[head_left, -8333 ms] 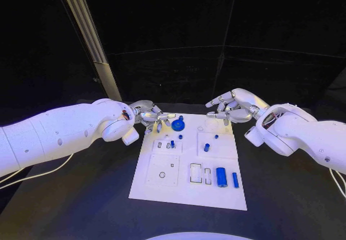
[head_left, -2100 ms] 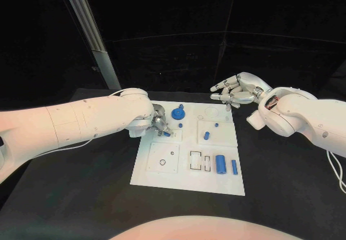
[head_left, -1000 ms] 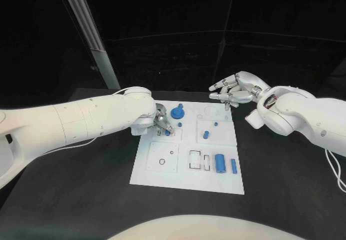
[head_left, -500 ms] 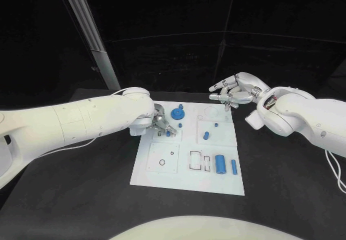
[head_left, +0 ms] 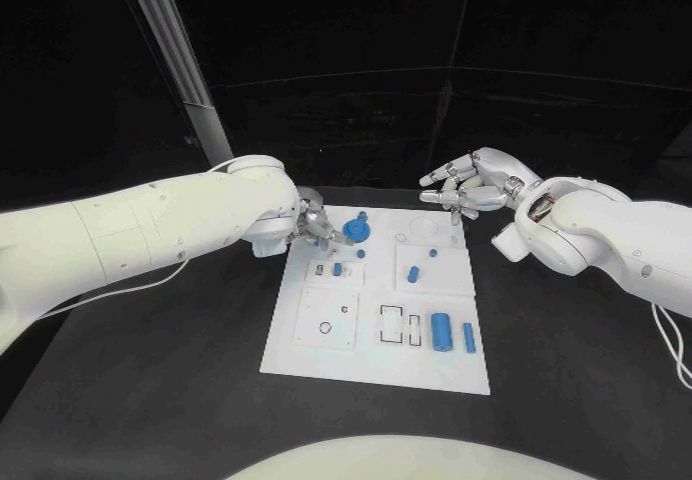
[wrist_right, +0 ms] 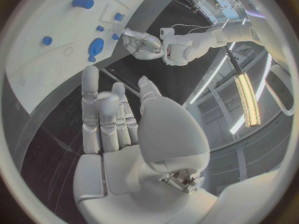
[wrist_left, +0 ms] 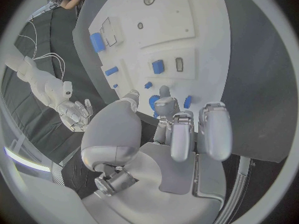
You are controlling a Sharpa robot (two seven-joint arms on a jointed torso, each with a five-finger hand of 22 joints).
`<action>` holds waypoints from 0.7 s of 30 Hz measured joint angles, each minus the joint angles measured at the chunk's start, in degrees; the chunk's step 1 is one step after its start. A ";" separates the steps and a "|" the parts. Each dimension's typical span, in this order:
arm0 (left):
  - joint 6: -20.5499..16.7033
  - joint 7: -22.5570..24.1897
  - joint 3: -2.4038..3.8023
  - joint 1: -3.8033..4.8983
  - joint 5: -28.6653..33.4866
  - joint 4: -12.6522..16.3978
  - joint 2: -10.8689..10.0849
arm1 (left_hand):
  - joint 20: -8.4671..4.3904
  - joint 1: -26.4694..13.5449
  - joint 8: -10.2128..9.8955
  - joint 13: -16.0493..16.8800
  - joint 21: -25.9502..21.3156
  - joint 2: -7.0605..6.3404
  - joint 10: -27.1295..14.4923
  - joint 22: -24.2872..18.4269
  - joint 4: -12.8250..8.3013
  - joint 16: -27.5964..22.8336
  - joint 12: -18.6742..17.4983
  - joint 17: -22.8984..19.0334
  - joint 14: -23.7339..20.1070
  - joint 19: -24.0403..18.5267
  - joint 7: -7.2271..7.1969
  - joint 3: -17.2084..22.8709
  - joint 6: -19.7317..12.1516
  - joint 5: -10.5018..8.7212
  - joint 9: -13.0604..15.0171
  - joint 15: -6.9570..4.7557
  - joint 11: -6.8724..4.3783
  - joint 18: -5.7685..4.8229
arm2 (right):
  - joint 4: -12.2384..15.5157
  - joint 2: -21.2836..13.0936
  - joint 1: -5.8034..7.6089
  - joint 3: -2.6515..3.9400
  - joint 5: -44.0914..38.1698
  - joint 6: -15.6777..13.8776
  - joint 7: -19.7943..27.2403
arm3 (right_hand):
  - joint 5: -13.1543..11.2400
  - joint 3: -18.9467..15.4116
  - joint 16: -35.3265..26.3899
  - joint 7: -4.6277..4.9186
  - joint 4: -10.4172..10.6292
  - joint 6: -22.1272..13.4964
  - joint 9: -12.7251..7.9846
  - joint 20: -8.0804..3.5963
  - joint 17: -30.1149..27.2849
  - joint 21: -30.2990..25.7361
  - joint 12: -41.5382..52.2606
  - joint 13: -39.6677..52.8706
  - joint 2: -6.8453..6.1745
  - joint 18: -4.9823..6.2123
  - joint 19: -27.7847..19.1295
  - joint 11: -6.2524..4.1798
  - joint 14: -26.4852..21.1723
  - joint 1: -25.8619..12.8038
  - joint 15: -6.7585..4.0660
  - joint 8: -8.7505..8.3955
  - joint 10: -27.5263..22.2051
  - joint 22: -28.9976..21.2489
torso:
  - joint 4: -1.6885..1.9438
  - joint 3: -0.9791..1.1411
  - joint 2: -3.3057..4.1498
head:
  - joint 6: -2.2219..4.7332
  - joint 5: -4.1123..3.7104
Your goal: Assemble the parts on the task board
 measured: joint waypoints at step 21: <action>9.39 0.73 0.48 0.98 -0.86 -20.06 7.98 | 1.77 6.52 -7.93 -2.64 -1.62 4.83 -2.33 -1.76 -0.16 0.00 -1.51 0.00 0.11 -0.29 2.70 -5.37 -2.21 0.00 -8.05 2.17 2.35 0.00 | -0.42 0.47 -0.01 0.00 -0.01 0.18 0.03 | 0.00 0.00 0.00 0.00 0.00 0.00 0.00 0.00 0.07 0.00 0.00 -0.05 0.00 0.00 0.00 0.00 0.00 0.00 0.00 0.00 0.00 0.01 | -0.21 -0.09 0.30 | 0.51 0.94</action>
